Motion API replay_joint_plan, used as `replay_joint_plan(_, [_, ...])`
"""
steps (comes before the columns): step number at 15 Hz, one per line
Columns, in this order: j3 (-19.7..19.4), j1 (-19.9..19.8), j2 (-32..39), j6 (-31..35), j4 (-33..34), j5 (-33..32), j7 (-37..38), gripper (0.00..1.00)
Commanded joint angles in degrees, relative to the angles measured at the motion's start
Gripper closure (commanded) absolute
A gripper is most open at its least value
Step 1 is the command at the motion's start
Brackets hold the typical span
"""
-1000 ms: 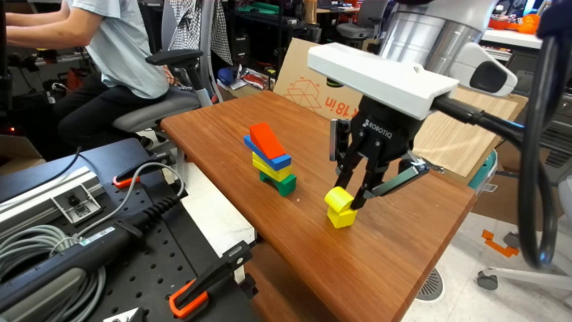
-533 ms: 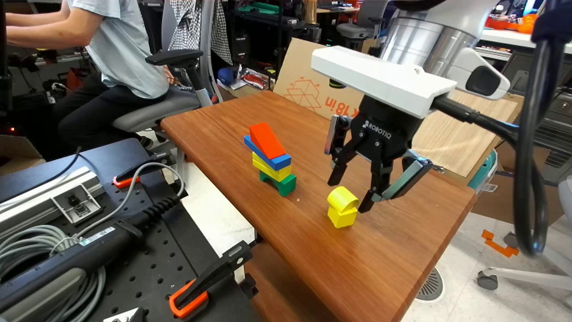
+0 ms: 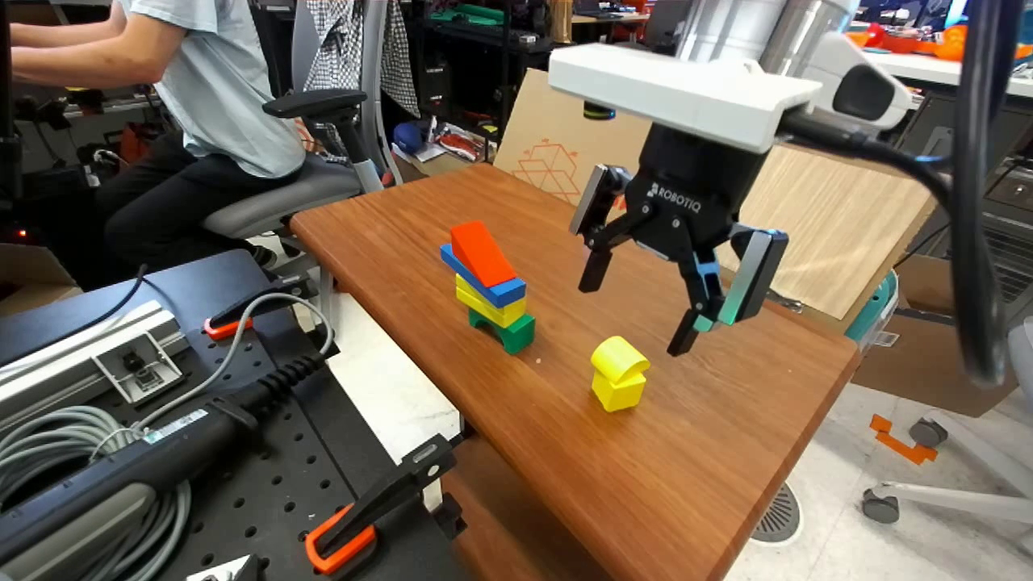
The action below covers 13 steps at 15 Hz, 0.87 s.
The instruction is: Pick the semi circle shaped block and put it on top of the cube
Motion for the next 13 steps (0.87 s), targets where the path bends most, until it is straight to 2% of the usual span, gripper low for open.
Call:
replay_joint_plan(1, [1.1,0.1,-8.9,-2.8,-5.5,-0.3,-2.0,0.00])
replay_joint_plan(5, [2.1,0.5,-17.2,-5.2,-10.5,-0.3,-5.1,0.00])
replay_joint_plan(9, [2.7,2.1,-23.7,-4.8,-17.3,-3.0,-6.5,0.00])
replay_joint_plan(10, [2.9,2.6,-24.4,-6.0,-18.8,-3.9,-6.6,0.00])
replay_joint_plan(11, [2.4,2.0,-20.7,-5.0,-14.5,-1.8,-5.9,0.00])
replay_joint_plan(13, [2.7,2.7,-22.4,-5.2,-17.2,-2.4,-5.9,0.00])
